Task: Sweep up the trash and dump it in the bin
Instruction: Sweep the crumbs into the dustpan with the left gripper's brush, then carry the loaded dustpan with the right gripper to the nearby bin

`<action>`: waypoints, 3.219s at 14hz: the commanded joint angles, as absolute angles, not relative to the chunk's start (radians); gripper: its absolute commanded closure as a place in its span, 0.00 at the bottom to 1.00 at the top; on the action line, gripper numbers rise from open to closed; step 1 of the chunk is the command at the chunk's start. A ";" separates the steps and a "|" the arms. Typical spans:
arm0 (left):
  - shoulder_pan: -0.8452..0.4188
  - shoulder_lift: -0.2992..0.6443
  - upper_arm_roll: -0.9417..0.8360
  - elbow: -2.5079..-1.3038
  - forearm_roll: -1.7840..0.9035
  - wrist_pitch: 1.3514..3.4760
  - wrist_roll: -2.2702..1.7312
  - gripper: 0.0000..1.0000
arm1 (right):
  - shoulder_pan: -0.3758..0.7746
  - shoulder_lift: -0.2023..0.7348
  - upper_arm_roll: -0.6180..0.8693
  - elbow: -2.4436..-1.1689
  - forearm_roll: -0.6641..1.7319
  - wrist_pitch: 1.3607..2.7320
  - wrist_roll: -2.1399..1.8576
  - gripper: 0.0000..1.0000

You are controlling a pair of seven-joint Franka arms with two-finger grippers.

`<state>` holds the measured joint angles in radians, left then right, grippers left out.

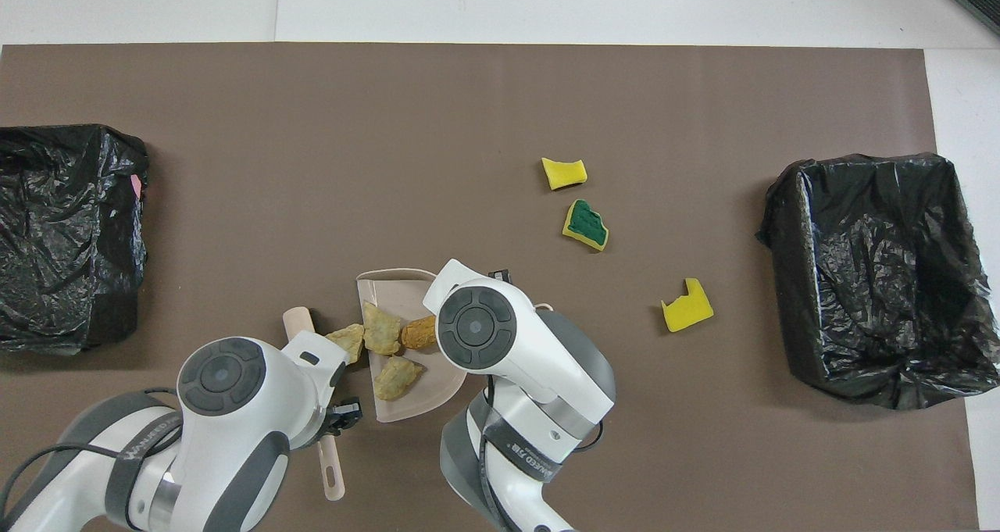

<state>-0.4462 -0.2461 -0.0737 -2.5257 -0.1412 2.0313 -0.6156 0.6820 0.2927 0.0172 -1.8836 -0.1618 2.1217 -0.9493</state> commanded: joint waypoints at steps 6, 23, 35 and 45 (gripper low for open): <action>-0.514 -0.186 -0.054 -2.439 -0.186 2.059 -0.427 1.00 | 0.672 0.319 0.021 -1.894 -0.179 2.210 -0.888 1.00; -0.336 -0.140 -0.055 -2.025 -0.094 1.714 -0.189 1.00 | 0.372 0.084 0.018 -1.800 -0.164 1.838 -1.161 1.00; -0.701 -0.037 -0.083 -2.184 -0.146 1.979 -0.664 1.00 | -0.223 0.071 0.008 -1.735 -0.166 1.867 -1.705 1.00; -0.767 -0.044 -0.083 -2.332 -0.163 2.118 -0.663 1.00 | -0.384 0.039 0.002 -1.811 -0.521 2.098 -1.828 1.00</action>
